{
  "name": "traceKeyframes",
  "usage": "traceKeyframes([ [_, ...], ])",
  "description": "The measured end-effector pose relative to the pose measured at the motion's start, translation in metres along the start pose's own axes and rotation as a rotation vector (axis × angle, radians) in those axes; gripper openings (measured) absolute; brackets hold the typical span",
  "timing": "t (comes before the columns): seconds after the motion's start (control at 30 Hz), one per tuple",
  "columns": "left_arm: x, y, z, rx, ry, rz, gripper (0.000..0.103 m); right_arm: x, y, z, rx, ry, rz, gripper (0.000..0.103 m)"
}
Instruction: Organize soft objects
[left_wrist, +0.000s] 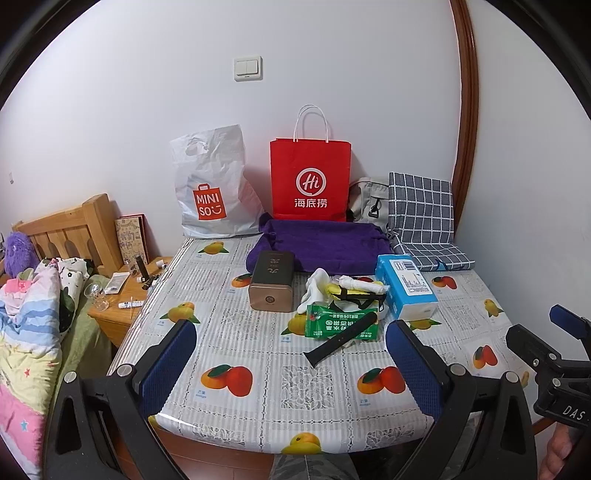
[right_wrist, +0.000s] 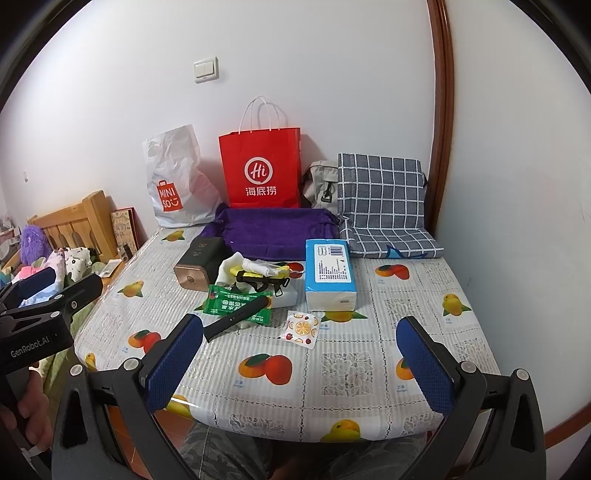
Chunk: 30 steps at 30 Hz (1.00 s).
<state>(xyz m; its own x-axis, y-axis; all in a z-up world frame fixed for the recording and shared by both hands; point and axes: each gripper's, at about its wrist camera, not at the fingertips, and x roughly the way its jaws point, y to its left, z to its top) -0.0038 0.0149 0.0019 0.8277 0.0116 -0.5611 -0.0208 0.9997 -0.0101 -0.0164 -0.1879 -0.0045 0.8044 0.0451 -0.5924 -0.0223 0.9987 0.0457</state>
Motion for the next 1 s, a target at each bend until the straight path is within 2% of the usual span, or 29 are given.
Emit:
traceKeyframes([
  [1.0,-0.0008,-0.0006,0.0005,0.007,-0.001,0.001,0.103,-0.0056,0.0018,0.0012,0.002,-0.021,0.013,0.103],
])
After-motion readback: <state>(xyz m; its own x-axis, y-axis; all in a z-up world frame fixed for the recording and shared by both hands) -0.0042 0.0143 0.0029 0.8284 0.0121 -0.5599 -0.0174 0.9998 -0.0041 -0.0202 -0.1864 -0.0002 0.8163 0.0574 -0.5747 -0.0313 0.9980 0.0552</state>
